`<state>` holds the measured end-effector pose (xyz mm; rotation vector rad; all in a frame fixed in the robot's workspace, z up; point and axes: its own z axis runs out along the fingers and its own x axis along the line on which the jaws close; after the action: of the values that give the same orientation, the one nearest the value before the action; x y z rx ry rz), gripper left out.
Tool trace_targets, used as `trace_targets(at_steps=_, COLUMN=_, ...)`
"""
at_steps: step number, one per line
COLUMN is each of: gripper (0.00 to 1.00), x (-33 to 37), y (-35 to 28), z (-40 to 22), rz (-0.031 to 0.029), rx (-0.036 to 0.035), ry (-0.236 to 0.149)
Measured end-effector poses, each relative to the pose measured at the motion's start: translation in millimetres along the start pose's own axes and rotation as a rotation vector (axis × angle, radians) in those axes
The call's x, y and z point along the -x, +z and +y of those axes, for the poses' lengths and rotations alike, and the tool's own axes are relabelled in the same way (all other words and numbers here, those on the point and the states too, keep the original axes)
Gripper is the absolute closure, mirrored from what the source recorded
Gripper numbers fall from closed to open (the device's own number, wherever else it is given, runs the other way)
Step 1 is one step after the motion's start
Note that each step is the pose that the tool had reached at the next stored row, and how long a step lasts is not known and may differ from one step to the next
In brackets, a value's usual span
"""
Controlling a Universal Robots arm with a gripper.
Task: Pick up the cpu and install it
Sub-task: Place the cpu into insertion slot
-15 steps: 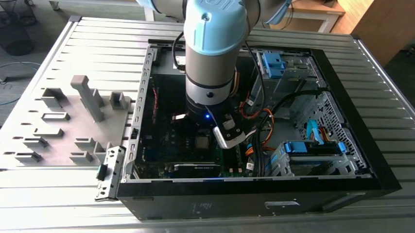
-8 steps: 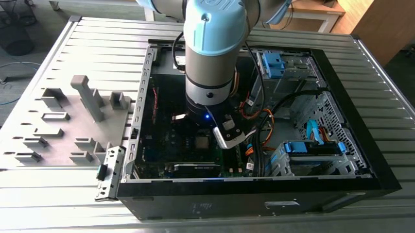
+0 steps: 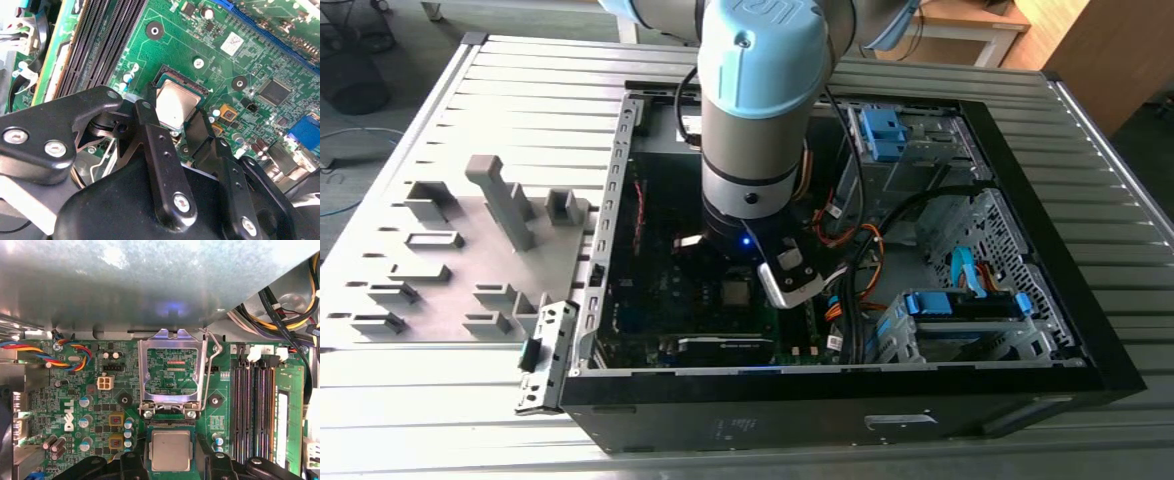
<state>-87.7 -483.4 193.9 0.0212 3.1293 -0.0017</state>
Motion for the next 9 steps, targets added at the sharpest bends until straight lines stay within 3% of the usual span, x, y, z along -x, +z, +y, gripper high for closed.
trace_targets(at_steps=5, gripper=0.53, x=-1.0, y=0.2, z=-0.1, rz=0.0001, rx=0.0054, ry=0.009)
trace_targets(at_steps=9, gripper=0.53, x=-1.3, y=1.1, z=-0.7, rz=0.0, rx=0.0056, ry=0.015)
